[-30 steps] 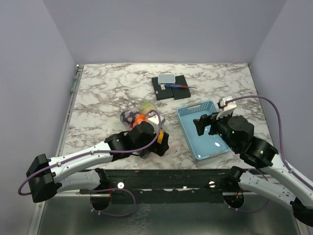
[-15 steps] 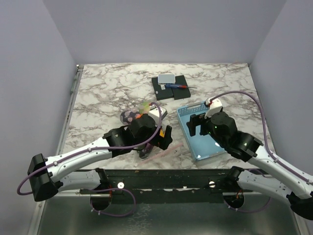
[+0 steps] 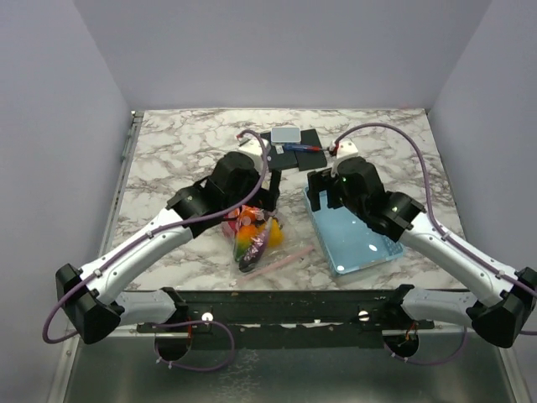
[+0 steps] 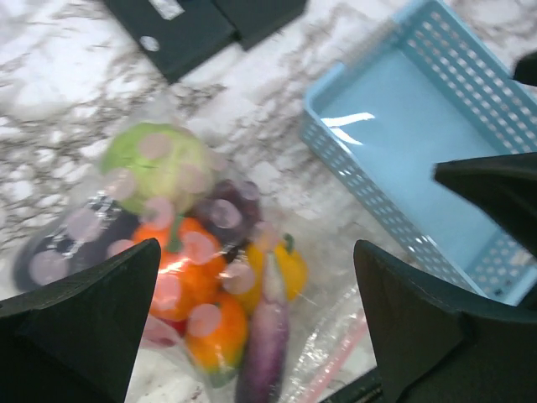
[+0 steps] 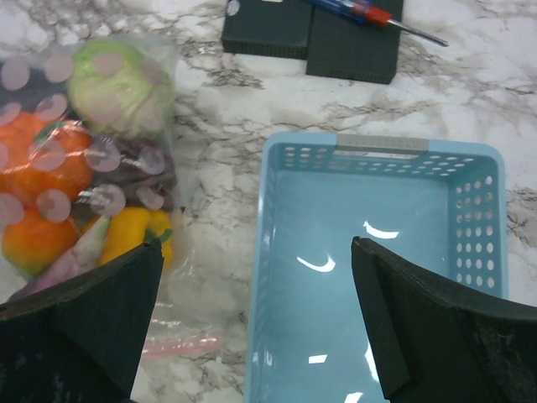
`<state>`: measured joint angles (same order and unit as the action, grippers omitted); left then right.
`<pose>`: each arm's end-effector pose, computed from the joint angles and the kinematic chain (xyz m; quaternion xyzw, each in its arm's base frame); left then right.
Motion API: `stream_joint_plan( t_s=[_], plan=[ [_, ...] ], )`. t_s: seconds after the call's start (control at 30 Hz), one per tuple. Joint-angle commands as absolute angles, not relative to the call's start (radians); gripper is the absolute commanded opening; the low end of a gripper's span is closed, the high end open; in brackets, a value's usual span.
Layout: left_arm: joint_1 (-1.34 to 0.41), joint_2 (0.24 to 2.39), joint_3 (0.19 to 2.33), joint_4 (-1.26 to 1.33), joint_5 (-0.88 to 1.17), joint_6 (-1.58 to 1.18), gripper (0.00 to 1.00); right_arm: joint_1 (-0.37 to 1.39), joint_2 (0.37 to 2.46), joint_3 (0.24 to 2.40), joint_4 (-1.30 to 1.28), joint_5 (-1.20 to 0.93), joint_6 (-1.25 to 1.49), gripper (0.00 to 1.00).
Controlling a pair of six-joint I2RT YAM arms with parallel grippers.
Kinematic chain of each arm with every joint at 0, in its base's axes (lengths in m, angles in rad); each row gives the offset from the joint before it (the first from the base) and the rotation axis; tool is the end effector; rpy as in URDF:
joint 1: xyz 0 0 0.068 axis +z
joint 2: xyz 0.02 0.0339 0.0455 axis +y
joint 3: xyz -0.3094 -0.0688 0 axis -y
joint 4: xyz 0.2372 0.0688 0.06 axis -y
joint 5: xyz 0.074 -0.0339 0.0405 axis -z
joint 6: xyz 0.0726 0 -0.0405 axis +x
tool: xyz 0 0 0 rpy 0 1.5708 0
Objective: Place the food in the zip-top bag and seal the zipper
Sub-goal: Reset both arms
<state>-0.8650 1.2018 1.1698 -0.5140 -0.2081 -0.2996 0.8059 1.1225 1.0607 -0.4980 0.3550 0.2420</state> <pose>0.1874 -0.1968 0.3791 0.1929 0.8467 -0.1926 0.4570 0.1891 0.1605 0.3621 -0.1575 0.8510 0.1047 0.4900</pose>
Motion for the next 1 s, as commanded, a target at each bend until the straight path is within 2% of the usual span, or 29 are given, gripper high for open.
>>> stream_joint_plan(
  t_s=[0.0, 0.13, 0.23, 0.4, 0.97],
  plan=[
    [-0.725, 1.197, 1.224, -0.565, -0.183, -0.243, 0.99, 0.646, 1.159, 1.114, -0.515, 0.215, 0.222, 1.00],
    [-0.584, 1.177, 1.230, -0.572, -0.165, -0.235, 0.99, 0.384, 1.135, 1.095, -0.473, -0.062, 0.287, 1.00],
    [-0.456, 1.148, 1.197, -0.560, -0.110, -0.244, 0.99, 0.293, 1.099, 1.073, -0.458, -0.087, 0.328, 1.00],
    [-0.322, 1.077, 1.103, -0.535, -0.070, -0.287, 0.99, 0.275, 0.998, 1.024, -0.439, -0.068, 0.319, 1.00],
    [-0.313, 0.633, 0.795, -0.455, -0.110, -0.333, 0.99, 0.276, 0.589, 0.777, -0.300, -0.049, 0.285, 1.00]
  ],
)
